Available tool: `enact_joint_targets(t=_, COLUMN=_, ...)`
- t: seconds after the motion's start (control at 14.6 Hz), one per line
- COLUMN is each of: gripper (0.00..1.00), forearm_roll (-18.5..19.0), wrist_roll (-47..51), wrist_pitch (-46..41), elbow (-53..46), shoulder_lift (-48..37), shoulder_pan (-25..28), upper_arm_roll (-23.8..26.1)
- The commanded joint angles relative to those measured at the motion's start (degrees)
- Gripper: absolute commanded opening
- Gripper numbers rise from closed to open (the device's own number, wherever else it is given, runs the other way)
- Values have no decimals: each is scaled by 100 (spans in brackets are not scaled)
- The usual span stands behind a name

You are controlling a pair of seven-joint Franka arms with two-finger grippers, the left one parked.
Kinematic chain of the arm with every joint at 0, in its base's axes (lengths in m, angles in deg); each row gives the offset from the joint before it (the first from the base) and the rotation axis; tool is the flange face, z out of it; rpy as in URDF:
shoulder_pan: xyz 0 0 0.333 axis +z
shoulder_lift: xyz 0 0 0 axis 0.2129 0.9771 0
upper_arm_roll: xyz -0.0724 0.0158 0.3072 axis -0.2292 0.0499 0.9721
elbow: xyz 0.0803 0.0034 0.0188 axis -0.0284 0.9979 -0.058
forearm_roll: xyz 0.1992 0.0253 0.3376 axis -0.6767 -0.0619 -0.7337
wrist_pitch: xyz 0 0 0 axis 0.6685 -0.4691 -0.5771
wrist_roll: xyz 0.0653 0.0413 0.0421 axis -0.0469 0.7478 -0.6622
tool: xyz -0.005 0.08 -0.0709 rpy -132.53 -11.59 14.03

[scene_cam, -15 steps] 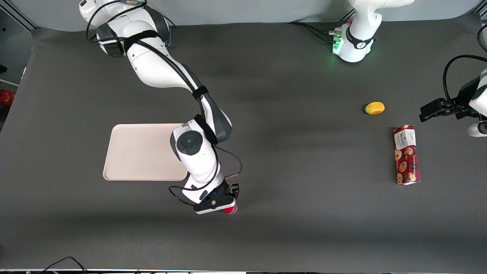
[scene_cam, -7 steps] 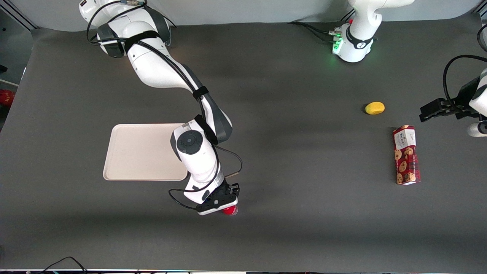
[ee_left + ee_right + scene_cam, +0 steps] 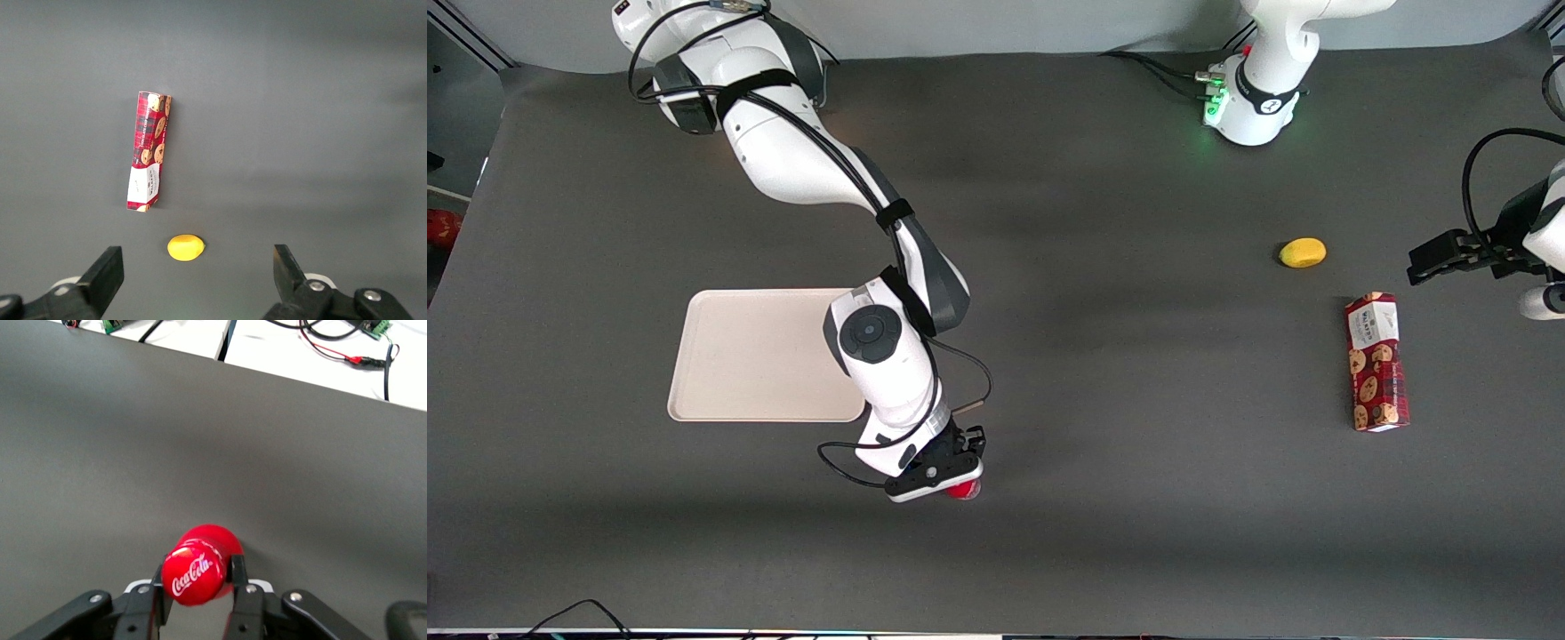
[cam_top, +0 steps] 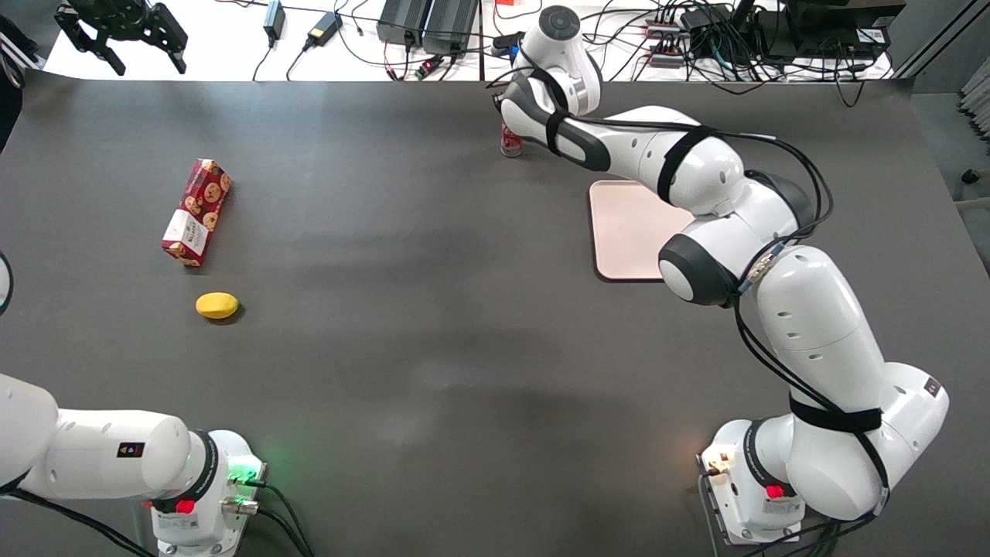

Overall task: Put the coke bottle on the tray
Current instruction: 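Close the right gripper around the red Coca-Cola bottle's body, then lift the held bottle and carry it over the tray's corner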

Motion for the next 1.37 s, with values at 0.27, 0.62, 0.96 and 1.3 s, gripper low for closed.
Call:
enact_joint_targets(t=0.27, gripper=0, forearm_roll=-69, wrist_roll=-207, wrist_pitch=-1449, elbow=-18, shoulder_lift=-885, shoulder_pan=5, upper_arm_roll=-117)
enact_joint_targets(t=0.62, gripper=0, forearm_roll=-78, wrist_roll=-215, wrist_pitch=-2696, elbow=-27, shoulder_lift=-1693, shoulder_pan=14, upper_arm_roll=-82)
enact_joint_targets(t=0.96, gripper=0, forearm_roll=-69, wrist_roll=-250, wrist_pitch=-3226, elbow=-9, shoulder_lift=-2230, shoulder_pan=-3, upper_arm_roll=-91)
enact_joint_targets(t=1.3, gripper=0, forearm_roll=-34, wrist_roll=-1110, wrist_pitch=-3235, elbow=481, shoulder_lift=-2353, shoulder_pan=-731, upper_arm_roll=-126)
